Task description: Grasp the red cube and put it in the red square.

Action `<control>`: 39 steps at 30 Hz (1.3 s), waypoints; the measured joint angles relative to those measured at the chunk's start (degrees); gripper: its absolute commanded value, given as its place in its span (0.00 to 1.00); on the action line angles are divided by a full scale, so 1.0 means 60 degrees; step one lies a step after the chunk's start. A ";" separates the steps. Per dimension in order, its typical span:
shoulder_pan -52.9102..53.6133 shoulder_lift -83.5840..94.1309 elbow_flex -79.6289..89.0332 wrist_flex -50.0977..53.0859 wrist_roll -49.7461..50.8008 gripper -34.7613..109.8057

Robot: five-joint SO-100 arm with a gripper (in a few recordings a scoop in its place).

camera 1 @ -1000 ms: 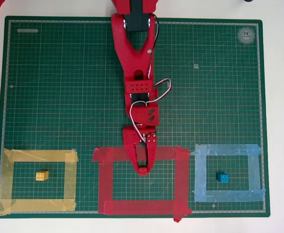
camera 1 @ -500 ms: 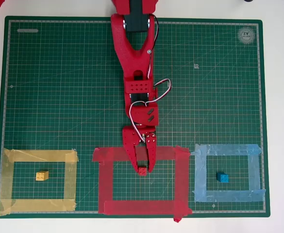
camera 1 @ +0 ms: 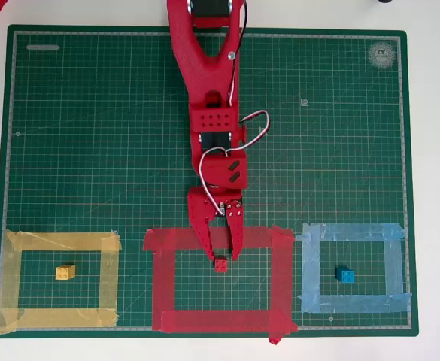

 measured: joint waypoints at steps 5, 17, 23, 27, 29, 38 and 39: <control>0.0000 0.3135 0.1245 0.2754 0.0220 0.34; -0.1274 0.9917 0.7017 0.4189 0.1699 0.34; -0.1406 1.3301 1.0181 0.4204 0.1758 0.25; -0.1230 1.5234 1.1191 0.5112 0.1436 0.25; -0.1069 1.6040 1.1411 0.5947 0.1318 0.25; -0.0454 1.8765 1.2949 0.7207 0.1025 0.25; -0.0352 1.8896 1.2964 0.7383 0.1011 0.25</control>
